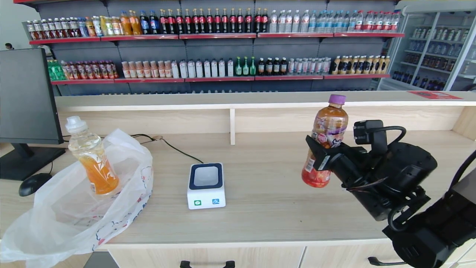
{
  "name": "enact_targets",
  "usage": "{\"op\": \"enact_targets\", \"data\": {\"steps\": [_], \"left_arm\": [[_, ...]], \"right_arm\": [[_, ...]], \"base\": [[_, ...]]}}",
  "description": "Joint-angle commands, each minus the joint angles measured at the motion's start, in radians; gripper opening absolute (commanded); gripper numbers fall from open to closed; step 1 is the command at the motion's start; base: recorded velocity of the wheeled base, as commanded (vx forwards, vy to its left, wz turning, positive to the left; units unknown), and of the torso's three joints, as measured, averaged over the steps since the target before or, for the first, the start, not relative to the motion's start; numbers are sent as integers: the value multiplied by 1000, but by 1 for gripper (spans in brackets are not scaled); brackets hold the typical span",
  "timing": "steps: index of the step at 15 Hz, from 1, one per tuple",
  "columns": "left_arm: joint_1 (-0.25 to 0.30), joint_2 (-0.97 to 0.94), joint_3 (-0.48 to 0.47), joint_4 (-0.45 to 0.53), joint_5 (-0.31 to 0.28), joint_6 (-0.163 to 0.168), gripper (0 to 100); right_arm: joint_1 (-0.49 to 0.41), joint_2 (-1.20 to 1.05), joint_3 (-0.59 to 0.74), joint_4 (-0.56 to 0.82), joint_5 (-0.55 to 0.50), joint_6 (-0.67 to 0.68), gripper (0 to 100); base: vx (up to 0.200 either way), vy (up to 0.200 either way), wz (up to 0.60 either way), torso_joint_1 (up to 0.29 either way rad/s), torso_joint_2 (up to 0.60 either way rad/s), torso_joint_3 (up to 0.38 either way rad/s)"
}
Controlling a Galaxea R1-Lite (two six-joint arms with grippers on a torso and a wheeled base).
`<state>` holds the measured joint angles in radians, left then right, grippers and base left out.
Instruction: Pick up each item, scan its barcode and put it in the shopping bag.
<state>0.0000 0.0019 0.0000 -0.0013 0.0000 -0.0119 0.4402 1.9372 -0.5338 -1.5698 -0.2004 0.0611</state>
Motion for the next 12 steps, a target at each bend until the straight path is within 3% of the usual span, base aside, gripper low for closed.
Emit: {"op": "enact_targets", "data": {"steps": [1, 8, 12], "left_arm": [[0, 0, 0, 0, 0, 0, 100], [0, 0, 0, 0, 0, 1, 100], [0, 0, 0, 0, 0, 1, 100]], "right_arm": [[31, -126, 69, -1, -1, 0, 0], [91, -291, 225, -1, -1, -3, 0], [110, -316, 239, -1, -1, 0, 0]], "base": [[0, 0, 0, 0, 0, 0], [0, 0, 0, 0, 0, 0], [0, 0, 0, 0, 0, 0]]}}
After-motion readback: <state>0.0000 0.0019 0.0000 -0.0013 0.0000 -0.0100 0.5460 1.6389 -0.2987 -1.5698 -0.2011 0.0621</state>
